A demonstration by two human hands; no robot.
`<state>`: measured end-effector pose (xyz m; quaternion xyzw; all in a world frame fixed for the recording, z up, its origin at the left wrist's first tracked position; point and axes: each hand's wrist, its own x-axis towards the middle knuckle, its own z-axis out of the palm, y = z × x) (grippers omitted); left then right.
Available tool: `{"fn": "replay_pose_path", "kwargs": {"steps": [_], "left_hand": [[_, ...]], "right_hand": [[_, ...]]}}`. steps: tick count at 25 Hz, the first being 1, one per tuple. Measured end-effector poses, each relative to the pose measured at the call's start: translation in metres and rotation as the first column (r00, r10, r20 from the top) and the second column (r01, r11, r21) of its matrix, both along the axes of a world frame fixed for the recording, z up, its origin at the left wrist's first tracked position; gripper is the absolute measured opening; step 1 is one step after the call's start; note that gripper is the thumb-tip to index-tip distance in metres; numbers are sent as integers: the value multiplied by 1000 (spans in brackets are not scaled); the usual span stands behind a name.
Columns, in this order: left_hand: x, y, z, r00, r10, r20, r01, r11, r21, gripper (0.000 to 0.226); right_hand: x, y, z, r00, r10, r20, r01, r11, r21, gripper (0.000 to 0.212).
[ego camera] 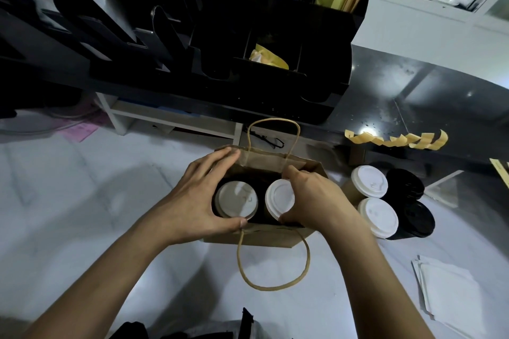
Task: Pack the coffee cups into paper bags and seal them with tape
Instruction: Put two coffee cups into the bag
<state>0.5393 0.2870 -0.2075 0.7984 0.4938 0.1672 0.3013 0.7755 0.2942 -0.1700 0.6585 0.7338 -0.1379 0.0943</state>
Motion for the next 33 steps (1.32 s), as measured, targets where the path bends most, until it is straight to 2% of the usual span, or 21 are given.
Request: {"fn": "replay_pose_path", "kwargs": {"steps": [7,18,22,29,33], "left_hand": [[0,0,1,1000,2,-2,-2,1000,-5,117],[0,0,0,1000,0,4,0,1000,-9,117],[1,0,0,1000,-3,7,3,1000,5,116],[0,0,1,999,10,34,-12,998,61,107],[1,1,1,998,39,58,-44,995,91,96]], "right_hand": [[-7,2,-19,999,10,52,-9,999,-32,77],[-6,7,-31,994,13,108,-9,999,-40,44],[-5,8,-31,996,13,93,-9,999,-50,47],[-5,1,-22,999,16,-36,-19,997,-72,74],[-3,-7,-3,991,34,-132,-30,999,29,54]]}}
